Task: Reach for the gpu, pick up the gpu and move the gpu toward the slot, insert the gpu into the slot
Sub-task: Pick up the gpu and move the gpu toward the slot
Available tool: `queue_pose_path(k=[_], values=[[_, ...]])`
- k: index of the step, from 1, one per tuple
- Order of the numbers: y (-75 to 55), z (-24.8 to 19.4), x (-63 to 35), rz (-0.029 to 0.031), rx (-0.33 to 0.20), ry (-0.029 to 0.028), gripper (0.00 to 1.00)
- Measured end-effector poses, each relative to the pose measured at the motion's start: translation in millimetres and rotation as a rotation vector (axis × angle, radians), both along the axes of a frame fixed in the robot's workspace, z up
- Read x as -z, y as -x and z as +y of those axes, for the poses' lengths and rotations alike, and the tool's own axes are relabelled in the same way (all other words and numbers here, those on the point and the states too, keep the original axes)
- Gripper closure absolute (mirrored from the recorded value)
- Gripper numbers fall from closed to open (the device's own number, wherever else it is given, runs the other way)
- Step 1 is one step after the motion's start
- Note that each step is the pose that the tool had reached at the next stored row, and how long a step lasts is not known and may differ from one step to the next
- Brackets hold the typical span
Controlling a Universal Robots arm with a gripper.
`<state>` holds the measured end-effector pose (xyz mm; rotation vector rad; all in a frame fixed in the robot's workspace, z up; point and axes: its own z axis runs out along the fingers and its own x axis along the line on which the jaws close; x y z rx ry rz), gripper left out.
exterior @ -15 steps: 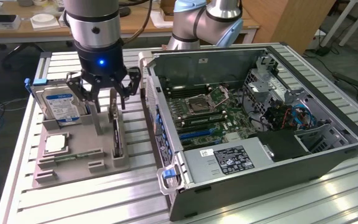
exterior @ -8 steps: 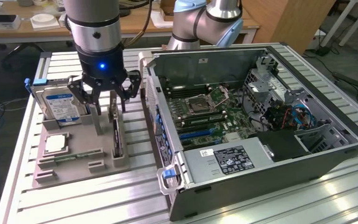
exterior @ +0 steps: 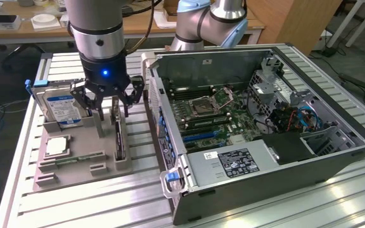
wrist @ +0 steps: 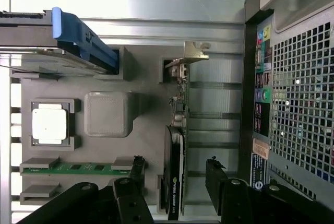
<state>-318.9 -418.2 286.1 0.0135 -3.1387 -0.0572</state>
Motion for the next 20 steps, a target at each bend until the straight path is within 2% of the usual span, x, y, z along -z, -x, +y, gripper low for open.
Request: queue_pose_path(k=[3,7,20], values=[[0.0,-3.1,2.5,-0.0002,0.000,-0.0002,0.41],[0.0,-4.7,8.2,-0.0001,0.000,-0.0002,0.41],[-4.8,-5.8,23.8,-0.0002,-0.001,-0.0002,0.41]])
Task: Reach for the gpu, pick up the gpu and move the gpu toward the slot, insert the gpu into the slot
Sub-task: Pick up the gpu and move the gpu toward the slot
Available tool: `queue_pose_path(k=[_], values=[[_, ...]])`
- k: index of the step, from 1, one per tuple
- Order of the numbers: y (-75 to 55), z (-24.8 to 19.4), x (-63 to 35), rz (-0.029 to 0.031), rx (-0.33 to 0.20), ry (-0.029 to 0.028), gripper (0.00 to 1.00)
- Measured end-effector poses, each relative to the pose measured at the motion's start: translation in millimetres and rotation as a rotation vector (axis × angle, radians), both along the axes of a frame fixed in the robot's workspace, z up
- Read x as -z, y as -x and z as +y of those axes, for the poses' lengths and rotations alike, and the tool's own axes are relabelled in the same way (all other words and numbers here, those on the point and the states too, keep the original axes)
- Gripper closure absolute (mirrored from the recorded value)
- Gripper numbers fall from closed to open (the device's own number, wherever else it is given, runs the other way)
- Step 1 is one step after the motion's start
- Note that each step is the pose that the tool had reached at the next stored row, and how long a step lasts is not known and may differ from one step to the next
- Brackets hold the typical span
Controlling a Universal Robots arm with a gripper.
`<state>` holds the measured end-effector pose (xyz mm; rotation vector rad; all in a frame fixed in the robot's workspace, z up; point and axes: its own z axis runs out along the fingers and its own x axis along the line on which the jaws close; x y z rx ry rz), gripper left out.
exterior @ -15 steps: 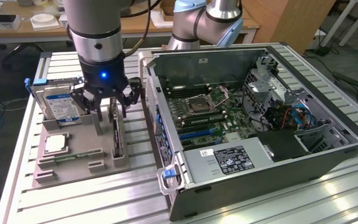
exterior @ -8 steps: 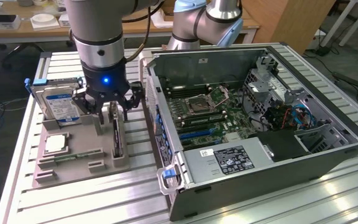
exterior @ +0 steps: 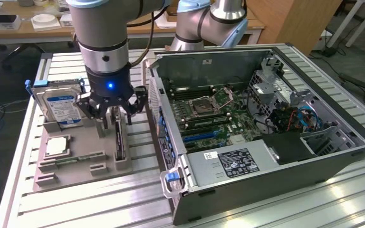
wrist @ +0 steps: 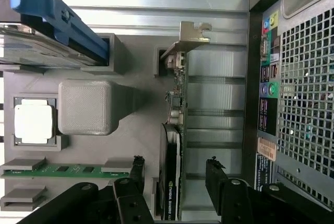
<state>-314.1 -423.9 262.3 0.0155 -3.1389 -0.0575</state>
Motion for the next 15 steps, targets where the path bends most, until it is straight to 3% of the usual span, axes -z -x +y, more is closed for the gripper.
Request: queue_pose_path(k=[15], values=[[0.3,-0.1,20.4,0.0000,0.000,0.0001,0.41]])
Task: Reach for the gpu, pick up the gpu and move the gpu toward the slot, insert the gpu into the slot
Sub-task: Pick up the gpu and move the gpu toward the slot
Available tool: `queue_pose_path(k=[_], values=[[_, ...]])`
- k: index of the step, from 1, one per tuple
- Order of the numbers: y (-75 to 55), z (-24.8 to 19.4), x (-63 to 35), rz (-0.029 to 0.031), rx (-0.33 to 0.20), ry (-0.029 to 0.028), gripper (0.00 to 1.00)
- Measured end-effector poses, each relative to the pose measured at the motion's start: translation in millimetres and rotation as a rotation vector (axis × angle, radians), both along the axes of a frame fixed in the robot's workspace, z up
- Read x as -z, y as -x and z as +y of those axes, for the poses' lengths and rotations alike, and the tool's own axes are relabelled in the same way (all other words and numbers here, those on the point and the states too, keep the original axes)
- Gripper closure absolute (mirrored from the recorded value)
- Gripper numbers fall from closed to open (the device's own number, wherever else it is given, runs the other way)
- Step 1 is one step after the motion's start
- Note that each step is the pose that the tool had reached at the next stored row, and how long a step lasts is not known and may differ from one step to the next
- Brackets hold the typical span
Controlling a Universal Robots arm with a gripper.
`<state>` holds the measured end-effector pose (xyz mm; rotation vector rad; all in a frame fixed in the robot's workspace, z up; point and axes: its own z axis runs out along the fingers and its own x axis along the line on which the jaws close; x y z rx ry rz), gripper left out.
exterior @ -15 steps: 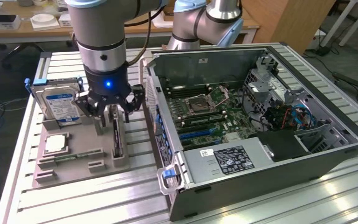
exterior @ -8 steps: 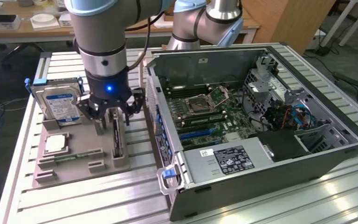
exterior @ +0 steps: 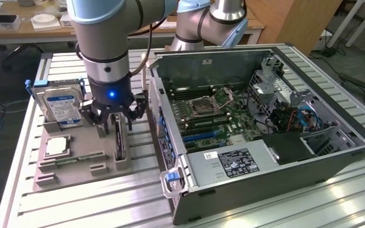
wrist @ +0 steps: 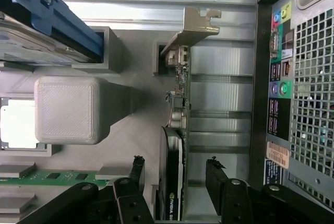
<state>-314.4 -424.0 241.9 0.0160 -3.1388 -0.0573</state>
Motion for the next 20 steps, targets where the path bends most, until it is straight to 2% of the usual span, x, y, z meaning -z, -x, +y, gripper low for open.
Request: queue_pose_path(k=[11,20], values=[[0.4,-0.3,13.2,0.0001,0.024,0.0024,0.41],[0.4,-0.4,13.5,0.0001,0.029,0.0032,0.41]])
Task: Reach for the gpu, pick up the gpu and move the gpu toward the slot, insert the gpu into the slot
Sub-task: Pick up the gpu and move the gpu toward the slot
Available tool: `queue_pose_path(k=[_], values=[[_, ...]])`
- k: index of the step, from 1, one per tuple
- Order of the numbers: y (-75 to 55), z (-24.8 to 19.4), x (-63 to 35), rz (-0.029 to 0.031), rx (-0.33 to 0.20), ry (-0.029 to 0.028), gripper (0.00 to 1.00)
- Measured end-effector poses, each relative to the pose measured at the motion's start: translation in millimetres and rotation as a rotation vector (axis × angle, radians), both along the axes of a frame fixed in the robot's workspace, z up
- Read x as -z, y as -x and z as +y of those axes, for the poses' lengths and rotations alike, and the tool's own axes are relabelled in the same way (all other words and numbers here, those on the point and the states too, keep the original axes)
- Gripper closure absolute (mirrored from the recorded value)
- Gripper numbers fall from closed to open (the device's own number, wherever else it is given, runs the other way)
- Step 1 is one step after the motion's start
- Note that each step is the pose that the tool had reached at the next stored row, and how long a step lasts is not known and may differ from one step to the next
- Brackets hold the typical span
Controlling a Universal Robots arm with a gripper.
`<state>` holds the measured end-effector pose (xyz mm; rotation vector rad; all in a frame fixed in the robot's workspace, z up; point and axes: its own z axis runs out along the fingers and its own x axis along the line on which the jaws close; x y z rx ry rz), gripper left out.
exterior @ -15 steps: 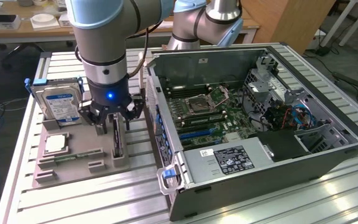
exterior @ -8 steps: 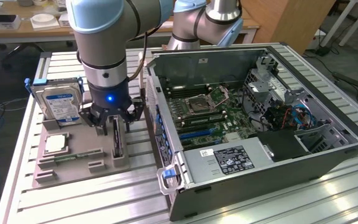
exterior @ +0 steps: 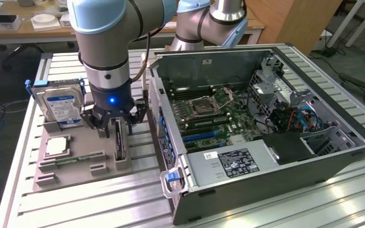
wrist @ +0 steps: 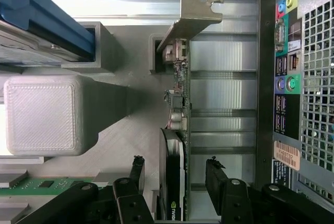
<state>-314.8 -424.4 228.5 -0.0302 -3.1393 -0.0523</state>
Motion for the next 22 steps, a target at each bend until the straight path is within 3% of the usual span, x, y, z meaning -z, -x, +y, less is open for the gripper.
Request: queue_pose_path(k=[5,8,13,14,22], values=[[0.0,0.0,0.0,0.0000,0.000,0.0000,0.42],[0.0,0.0,0.0,0.0000,0.000,0.0000,0.56],[0.0,0.0,0.0,0.0000,0.000,0.0000,0.57],[0.0,0.0,0.0,0.0000,0.000,0.0000,0.65],[1.3,0.0,0.1,-0.0001,0.000,-0.0002,0.65]])
